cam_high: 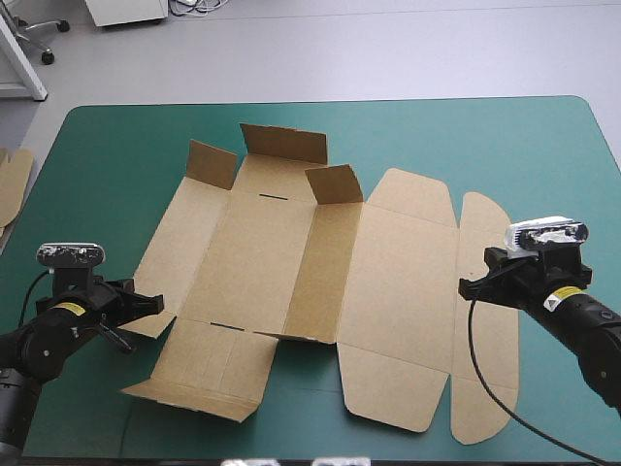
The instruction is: Fold the box
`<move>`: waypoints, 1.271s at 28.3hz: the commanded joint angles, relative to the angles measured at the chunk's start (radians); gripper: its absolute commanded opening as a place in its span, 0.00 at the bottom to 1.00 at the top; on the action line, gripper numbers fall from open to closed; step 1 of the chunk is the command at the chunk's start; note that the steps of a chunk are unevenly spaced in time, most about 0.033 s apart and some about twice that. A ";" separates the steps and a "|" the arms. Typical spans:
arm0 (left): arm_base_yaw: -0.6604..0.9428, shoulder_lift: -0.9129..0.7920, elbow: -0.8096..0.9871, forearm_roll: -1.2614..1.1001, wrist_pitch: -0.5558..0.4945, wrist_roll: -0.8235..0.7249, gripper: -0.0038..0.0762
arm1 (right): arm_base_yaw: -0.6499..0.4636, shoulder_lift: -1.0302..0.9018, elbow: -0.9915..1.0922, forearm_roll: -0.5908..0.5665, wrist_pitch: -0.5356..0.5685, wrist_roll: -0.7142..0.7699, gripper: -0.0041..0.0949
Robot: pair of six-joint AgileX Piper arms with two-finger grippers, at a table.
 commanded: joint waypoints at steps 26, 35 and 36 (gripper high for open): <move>-0.003 0.115 -0.192 -0.035 0.028 -0.024 0.03 | -0.005 -0.003 -0.034 0.010 -0.073 0.007 0.01; -0.001 0.378 -0.472 -0.052 0.163 0.007 0.04 | -0.005 -0.003 -0.034 0.005 -0.071 0.037 0.01; 0.006 0.405 -0.497 -0.079 0.177 0.023 0.04 | -0.005 -0.003 -0.034 0.005 -0.071 0.040 0.01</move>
